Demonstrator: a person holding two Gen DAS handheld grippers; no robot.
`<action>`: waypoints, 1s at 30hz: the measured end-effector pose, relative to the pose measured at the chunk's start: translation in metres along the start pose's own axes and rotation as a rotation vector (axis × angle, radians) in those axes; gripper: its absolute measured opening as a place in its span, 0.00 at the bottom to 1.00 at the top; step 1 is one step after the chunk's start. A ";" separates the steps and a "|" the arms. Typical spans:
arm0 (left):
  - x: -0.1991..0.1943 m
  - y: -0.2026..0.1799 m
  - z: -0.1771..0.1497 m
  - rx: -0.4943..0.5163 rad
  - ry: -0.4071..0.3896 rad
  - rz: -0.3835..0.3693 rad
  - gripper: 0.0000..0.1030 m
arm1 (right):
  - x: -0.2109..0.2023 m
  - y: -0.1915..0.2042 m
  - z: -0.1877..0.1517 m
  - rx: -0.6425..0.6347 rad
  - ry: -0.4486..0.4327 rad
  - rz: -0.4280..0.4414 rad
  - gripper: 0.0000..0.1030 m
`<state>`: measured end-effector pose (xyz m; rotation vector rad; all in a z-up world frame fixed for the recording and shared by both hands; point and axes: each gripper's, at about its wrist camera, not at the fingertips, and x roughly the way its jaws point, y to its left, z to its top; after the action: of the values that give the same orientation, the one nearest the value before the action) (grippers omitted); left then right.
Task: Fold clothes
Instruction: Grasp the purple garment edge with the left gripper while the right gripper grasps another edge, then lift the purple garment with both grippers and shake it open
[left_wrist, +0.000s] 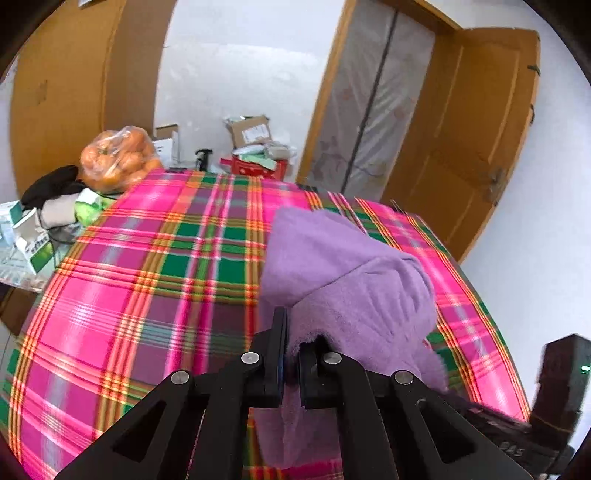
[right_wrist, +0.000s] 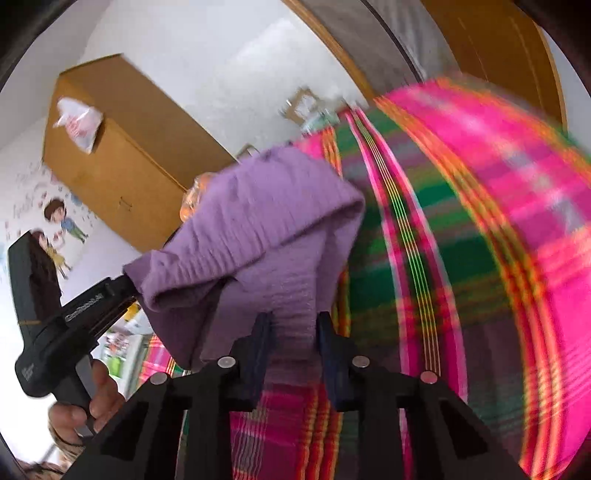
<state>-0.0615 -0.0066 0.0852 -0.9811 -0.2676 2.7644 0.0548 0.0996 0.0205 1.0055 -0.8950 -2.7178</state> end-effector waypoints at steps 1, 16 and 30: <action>-0.002 0.006 0.002 -0.011 -0.009 0.009 0.05 | -0.004 0.008 0.003 -0.031 -0.027 -0.006 0.23; -0.030 0.096 0.006 -0.171 -0.052 0.145 0.05 | 0.031 0.107 0.021 -0.192 -0.027 0.185 0.08; -0.040 0.166 -0.017 -0.307 -0.015 0.301 0.05 | 0.121 0.188 0.005 -0.258 0.179 0.392 0.08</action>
<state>-0.0409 -0.1745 0.0572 -1.1563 -0.6088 3.0650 -0.0606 -0.0872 0.0617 0.8936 -0.6142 -2.3015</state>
